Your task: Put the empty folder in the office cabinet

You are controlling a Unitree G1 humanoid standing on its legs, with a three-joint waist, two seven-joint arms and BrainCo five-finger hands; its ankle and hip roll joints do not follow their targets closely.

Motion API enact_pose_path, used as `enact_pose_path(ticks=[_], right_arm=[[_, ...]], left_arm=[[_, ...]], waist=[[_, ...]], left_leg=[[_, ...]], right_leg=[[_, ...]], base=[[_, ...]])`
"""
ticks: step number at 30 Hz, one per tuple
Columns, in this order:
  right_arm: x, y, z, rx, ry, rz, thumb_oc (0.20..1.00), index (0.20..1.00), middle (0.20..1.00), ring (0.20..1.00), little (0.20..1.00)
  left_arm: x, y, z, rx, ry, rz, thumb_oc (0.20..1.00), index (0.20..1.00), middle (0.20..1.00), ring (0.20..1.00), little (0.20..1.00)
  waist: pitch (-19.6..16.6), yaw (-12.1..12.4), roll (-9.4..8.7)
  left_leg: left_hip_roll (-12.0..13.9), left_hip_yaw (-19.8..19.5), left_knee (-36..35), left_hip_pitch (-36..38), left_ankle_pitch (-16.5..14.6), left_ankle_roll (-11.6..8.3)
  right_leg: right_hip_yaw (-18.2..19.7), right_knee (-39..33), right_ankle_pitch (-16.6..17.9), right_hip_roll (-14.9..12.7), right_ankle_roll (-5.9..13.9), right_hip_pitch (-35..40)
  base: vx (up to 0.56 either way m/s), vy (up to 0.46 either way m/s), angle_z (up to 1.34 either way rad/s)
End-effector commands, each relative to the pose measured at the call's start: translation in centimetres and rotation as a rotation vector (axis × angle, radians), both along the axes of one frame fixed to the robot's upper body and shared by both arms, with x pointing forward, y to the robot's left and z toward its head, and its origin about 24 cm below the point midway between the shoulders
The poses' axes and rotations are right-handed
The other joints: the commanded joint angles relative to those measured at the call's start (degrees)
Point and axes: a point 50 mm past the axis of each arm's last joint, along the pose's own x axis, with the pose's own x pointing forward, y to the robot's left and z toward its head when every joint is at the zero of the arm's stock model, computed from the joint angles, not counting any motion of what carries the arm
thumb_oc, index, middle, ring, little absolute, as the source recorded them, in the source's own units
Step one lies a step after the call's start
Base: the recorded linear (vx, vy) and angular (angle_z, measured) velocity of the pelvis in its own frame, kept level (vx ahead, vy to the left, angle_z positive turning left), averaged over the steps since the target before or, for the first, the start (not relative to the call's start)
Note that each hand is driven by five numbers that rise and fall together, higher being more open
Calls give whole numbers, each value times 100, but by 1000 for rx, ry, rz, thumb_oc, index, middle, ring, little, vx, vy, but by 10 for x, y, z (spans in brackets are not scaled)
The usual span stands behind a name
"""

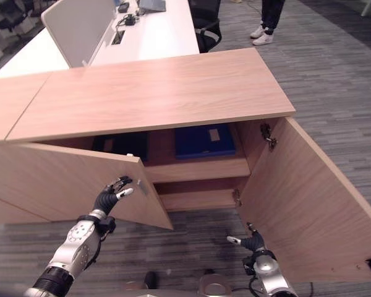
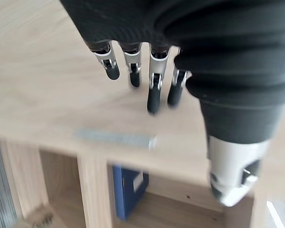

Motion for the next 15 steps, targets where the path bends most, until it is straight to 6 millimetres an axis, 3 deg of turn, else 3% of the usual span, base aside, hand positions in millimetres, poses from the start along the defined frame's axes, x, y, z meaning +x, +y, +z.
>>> enact_pose_path(ticks=[1,3,4,6,7,11,15], right_arm=[[13,23,9,86,-99,49,1000,1000,1000,1000,1000],[13,28,9,112,-102,69,1000,1000,1000,1000,1000],[13,28,9,112,-102,69,1000,1000,1000,1000,1000],[13,30,10,117,-103,90,1000,1000,1000,1000,1000],[13,31,12,122,-110,102,1000,1000,1000,1000,1000],[11,30,11,140,-116,86,1000,1000,1000,1000,1000],[6,27,8,142,-100,56,1000,1000,1000,1000,1000]], left_arm=[[35,27,54,63,-257,92,1000,1000,1000,1000,1000],[40,52,60,123,-253,170,1000,1000,1000,1000,1000],[40,52,60,123,-253,170,1000,1000,1000,1000,1000],[44,71,67,170,-255,221,1000,1000,1000,1000,1000],[46,88,74,197,-255,272,1000,1000,1000,1000,1000],[48,111,85,236,-260,344,1000,1000,1000,1000,1000],[48,112,87,231,-277,349,1000,1000,1000,1000,1000]], waist=[[-106,-155,-449],[-207,-213,-559],[-206,-210,-559],[-247,-272,-625],[-278,-326,-692],[-316,-404,-818],[-329,-416,-885]], left_leg=[[-87,274,216,-87,293,-247],[-187,579,229,57,132,-117],[-187,582,228,59,131,-116],[-246,749,267,107,25,-38],[-287,905,291,167,-71,26],[-368,1155,297,231,-196,111],[-392,1254,278,242,-235,143]], right_leg=[[-161,-418,-220,-384,480,419],[98,-313,-200,-502,614,320],[102,-311,-201,-502,614,319],[223,-218,-168,-585,709,207],[339,-161,-111,-656,807,93],[416,-173,10,-760,967,-78],[357,-183,97,-818,989,-142]], base=[[68,124,-117],[99,198,-79],[83,216,-50],[47,185,-42],[34,171,-48],[8,138,-41],[3,66,-40]])
